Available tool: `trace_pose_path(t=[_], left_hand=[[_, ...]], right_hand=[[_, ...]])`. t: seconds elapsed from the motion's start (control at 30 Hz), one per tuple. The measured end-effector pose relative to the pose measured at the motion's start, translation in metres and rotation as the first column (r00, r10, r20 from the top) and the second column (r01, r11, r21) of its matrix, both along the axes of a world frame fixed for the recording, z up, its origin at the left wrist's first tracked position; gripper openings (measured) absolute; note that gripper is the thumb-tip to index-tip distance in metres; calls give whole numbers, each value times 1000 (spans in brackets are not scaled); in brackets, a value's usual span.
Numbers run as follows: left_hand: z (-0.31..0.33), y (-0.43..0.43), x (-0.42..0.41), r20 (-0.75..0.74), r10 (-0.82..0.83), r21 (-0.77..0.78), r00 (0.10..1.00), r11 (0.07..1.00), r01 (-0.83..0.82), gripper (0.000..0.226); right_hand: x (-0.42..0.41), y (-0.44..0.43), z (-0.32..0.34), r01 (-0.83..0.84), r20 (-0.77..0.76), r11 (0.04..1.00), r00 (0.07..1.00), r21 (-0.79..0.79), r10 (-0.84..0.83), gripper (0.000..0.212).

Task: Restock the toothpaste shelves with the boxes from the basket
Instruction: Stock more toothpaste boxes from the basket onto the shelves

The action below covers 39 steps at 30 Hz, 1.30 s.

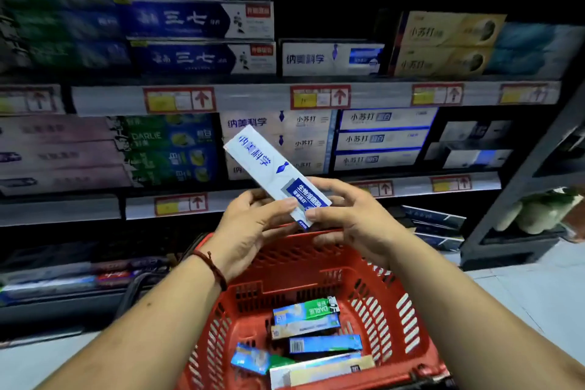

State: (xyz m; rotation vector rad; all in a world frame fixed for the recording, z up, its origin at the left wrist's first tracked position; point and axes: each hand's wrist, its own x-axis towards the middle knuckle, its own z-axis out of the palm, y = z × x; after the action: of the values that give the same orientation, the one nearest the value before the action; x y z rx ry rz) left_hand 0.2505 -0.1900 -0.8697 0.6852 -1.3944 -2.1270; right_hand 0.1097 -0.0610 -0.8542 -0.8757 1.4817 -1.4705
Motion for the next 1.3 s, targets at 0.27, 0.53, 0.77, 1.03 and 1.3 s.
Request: trace_pose_path(t=[0.27, 0.53, 0.77, 1.03, 1.3], left_hand=[[11, -45, 19, -151, 439, -35, 886, 893, -449, 38], [13, -46, 19, -83, 466, -348, 881, 815, -464, 23], [43, -29, 23, -23, 478, -663, 878, 650, -371, 38], [91, -20, 8, -83, 362, -743, 929, 598, -299, 48], [154, -46, -50, -126, 382, -751, 916, 567, -339, 51]], right_hand=[[-19, -13, 0, 326, 166, 940, 937, -99, -308, 39], [-15, -22, 5, 532, 19, 826, 843, -185, -538, 12], [-15, -16, 27, 527, -206, 806, 786, -270, -583, 25], [-36, 0, 81, 540, -190, 750, 748, -382, -635, 24], [-85, -15, 149, 448, -389, 792, 700, -414, -599, 31]])
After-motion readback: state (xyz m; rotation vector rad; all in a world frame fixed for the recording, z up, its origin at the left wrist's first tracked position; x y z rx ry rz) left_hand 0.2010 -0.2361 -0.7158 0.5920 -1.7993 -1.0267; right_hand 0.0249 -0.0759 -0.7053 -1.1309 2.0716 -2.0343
